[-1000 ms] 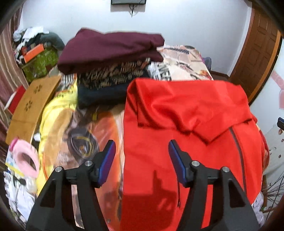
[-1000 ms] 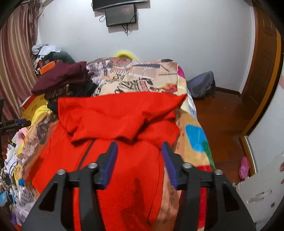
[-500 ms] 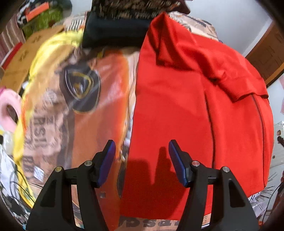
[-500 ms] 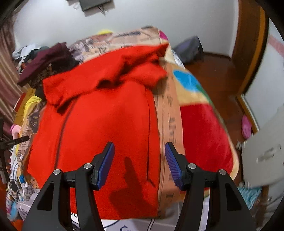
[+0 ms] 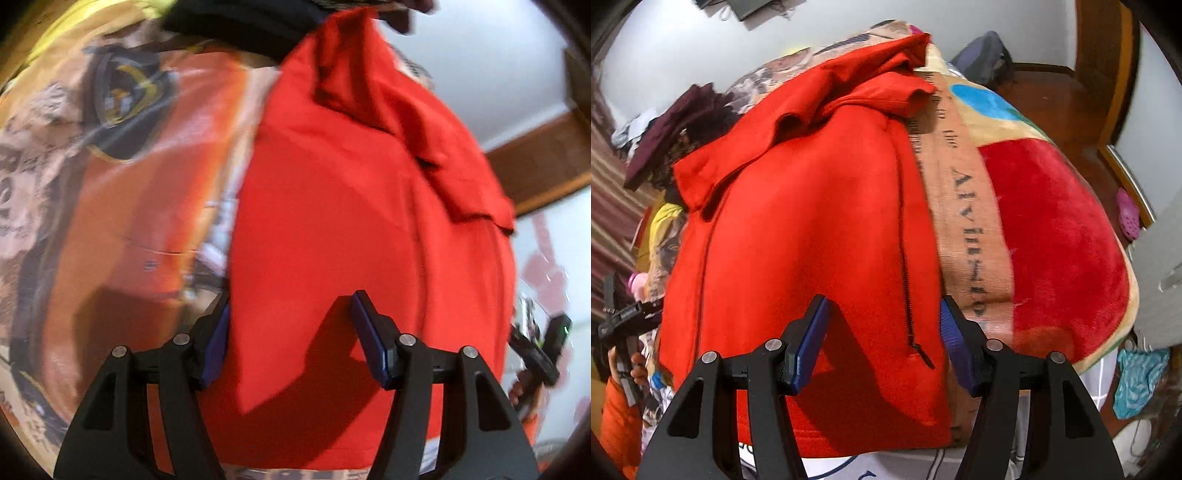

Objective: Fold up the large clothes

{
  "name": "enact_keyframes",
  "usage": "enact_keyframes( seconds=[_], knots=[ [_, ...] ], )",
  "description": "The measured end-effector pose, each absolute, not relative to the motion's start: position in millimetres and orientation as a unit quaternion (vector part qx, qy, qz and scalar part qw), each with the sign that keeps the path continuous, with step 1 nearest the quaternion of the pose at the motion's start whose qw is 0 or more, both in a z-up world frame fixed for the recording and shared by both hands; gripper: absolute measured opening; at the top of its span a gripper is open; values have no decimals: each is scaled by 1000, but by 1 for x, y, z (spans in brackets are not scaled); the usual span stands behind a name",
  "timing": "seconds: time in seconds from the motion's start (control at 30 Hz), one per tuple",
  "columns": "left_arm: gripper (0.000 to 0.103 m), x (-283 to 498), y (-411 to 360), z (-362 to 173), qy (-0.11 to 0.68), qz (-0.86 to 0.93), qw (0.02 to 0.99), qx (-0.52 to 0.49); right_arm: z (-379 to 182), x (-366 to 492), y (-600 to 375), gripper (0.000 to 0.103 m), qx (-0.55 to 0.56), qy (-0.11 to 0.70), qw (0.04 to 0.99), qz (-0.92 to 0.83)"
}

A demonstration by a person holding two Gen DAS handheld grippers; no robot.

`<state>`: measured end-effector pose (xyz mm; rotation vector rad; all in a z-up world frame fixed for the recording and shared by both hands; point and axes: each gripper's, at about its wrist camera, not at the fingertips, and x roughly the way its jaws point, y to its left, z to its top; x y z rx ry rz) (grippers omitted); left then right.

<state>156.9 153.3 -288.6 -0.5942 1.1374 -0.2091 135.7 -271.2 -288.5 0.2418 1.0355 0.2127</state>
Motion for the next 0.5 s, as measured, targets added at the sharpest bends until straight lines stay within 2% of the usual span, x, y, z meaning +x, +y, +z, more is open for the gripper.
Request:
enact_keyframes(
  seconds=[0.03, 0.07, 0.1, 0.13, 0.2, 0.23, 0.27, 0.37, 0.5],
  knots=[
    [61, 156, 147, -285, 528, -107, 801, -261, -287, 134, -270, 47, 112, 492, 857, 109],
    [61, 155, 142, -282, 527, -110, 805, -250, -285, 133, -268, 29, 115, 490, 855, 125],
    [57, 155, 137, -279, 526, -112, 810, -236, -285, 135, -268, 15, 125, 492, 850, 140],
    [53, 155, 134, -276, 525, -114, 811, -230, -283, 135, -267, 14, 136, 490, 848, 151],
    [23, 159, 131, -271, 524, -124, 811, -229, -277, 136, -266, 12, 144, 479, 850, 166],
    [16, 163, 131, -268, 524, -121, 812, -227, -273, 137, -263, 12, 142, 474, 852, 171],
    [5, 165, 131, -266, 524, -120, 813, -224, -267, 137, -261, 12, 141, 466, 855, 179],
    [3, 170, 131, -245, 501, -138, 823, -231, -251, 139, -259, 11, 150, 439, 864, 196],
    [3, 180, 123, -192, 430, -189, 852, -232, -221, 161, -262, 11, 157, 400, 875, 221]
  ],
)
